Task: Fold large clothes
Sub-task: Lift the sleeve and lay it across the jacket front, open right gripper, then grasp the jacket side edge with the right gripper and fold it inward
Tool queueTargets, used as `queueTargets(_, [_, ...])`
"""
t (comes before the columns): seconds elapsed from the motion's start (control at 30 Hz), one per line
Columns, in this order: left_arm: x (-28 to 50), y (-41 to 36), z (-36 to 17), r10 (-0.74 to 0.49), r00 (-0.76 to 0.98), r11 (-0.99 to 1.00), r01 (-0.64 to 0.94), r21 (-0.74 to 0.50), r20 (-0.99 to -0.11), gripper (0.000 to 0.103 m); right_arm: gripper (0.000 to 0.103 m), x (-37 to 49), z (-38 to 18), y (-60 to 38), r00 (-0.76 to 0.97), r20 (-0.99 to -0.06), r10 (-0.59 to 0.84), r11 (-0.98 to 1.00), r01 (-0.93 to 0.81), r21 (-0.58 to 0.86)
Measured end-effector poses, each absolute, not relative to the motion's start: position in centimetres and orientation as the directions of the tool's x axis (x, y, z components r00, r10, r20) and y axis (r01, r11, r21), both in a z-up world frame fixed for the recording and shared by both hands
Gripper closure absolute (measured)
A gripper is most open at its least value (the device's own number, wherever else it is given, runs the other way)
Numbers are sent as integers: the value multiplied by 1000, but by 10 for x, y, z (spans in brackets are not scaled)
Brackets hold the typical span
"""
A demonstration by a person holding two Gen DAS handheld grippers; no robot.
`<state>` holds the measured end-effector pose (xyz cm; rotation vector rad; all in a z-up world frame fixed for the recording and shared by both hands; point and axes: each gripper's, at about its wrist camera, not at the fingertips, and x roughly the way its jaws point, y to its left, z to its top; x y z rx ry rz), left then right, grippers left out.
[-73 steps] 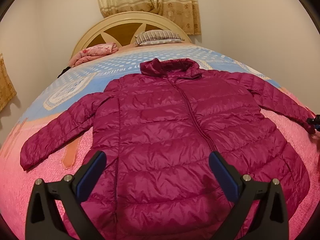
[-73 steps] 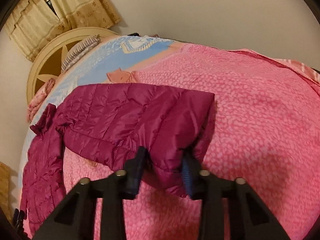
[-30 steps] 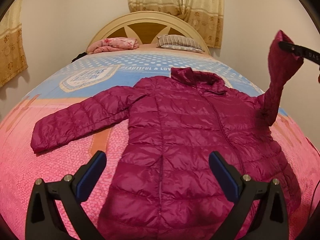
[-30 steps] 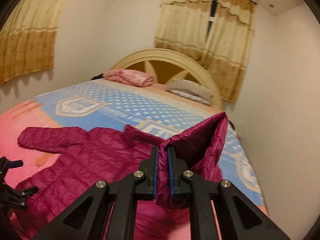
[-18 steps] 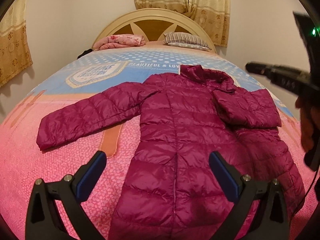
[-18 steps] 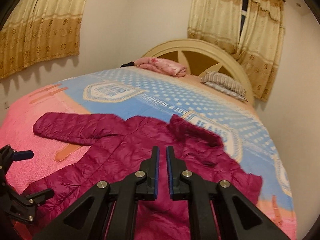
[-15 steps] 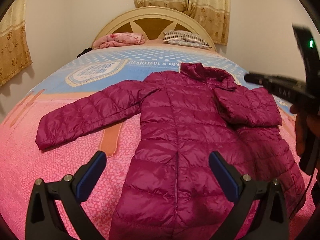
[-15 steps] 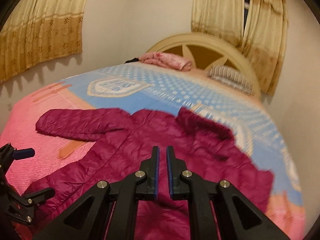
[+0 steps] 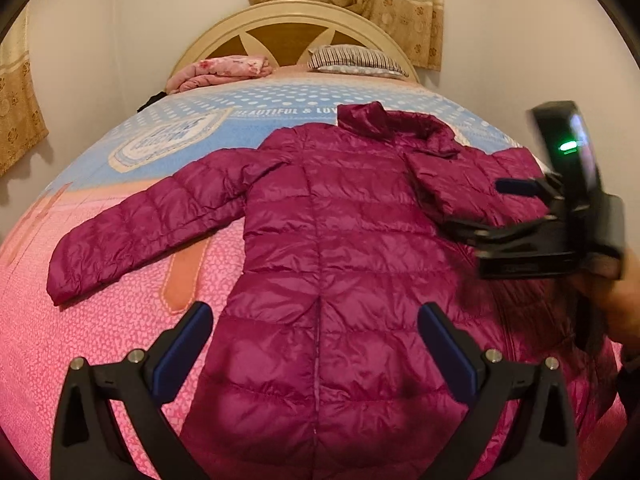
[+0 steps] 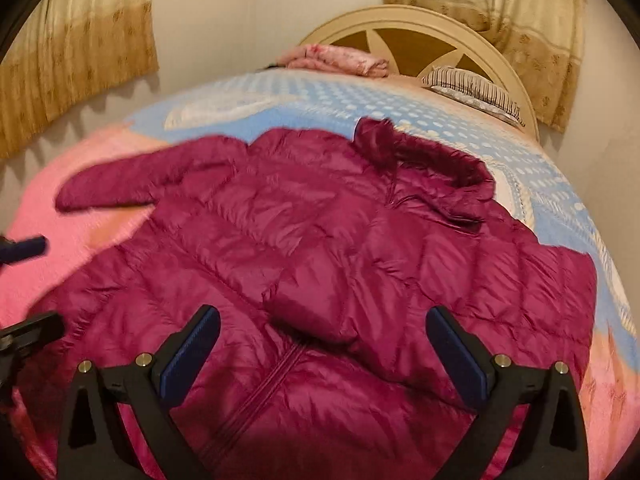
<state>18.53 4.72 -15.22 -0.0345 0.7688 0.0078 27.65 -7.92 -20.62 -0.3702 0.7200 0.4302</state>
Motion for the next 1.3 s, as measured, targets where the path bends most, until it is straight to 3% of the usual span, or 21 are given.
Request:
queueTargets(0.07, [185, 50, -151, -4, 720, 999, -22, -29, -694, 0, 25, 286, -219, -72, 691, -699, 184, 842, -477, -250])
queueTargets(0.1, [184, 52, -150, 1, 722, 999, -25, -26, -692, 0, 61, 292, -223, -71, 671, -718, 186, 841, -487, -237])
queueTargets(0.17, [184, 58, -149, 11, 724, 999, -38, -24, -689, 0, 74, 296, -220, -75, 679, -712, 181, 852, -469, -231])
queueTargets(0.2, [184, 62, -149, 15, 724, 999, -46, -27, -689, 0, 85, 295, -214, -76, 685, -703, 192, 854, -469, -224])
queueTargets(0.3, [187, 73, -150, 29, 721, 997, -72, -33, -692, 0, 92, 277, -187, -69, 725, -648, 235, 842, -485, -236])
queueTargets(0.4, [190, 81, -148, 40, 721, 994, -97, -43, -692, 0, 92, 254, -166, -50, 731, -608, 311, 801, -545, -245])
queueTargets(0.53, [191, 84, -141, 58, 734, 993, -115, -38, -677, 0, 92, 253, -178, -33, 686, -642, 343, 768, -598, -229])
queueTargets(0.7, [194, 78, -134, 63, 744, 995, -97, -15, -665, 0, 89, 277, -215, -43, 576, -713, 401, 798, -601, -37])
queueTargets(0.77, [196, 75, -128, 69, 754, 996, -89, 2, -654, 0, 57, 276, -222, -48, 541, -717, 440, 800, -599, 38])
queueTargets(0.8, [198, 74, -125, 70, 758, 996, -86, 8, -648, 0, 19, 274, -223, -50, 517, -719, 465, 786, -615, 66])
queueTargets(0.83, [201, 73, -121, 75, 765, 996, -85, 15, -640, 0, 8, 269, -222, -51, 488, -716, 499, 764, -638, 98])
queueTargets(1.03, [229, 49, -86, 50, 823, 999, -48, 17, -565, 0, 8, 231, -201, -69, 507, -686, 522, 748, -659, 82])
queueTargets(1.2, [276, -3, -99, -1, 818, 998, 34, 48, -575, 0, 9, 234, -186, -122, 570, -673, 471, 829, -547, 117])
queueTargets(1.27, [295, -24, -120, 17, 798, 994, 51, 95, -602, 0, 15, 244, -184, -149, 613, -676, 409, 877, -469, 105])
queueTargets(1.3, [304, -35, -134, 45, 784, 990, 49, 134, -619, 0, 27, 253, -184, -167, 636, -683, 360, 908, -407, 99])
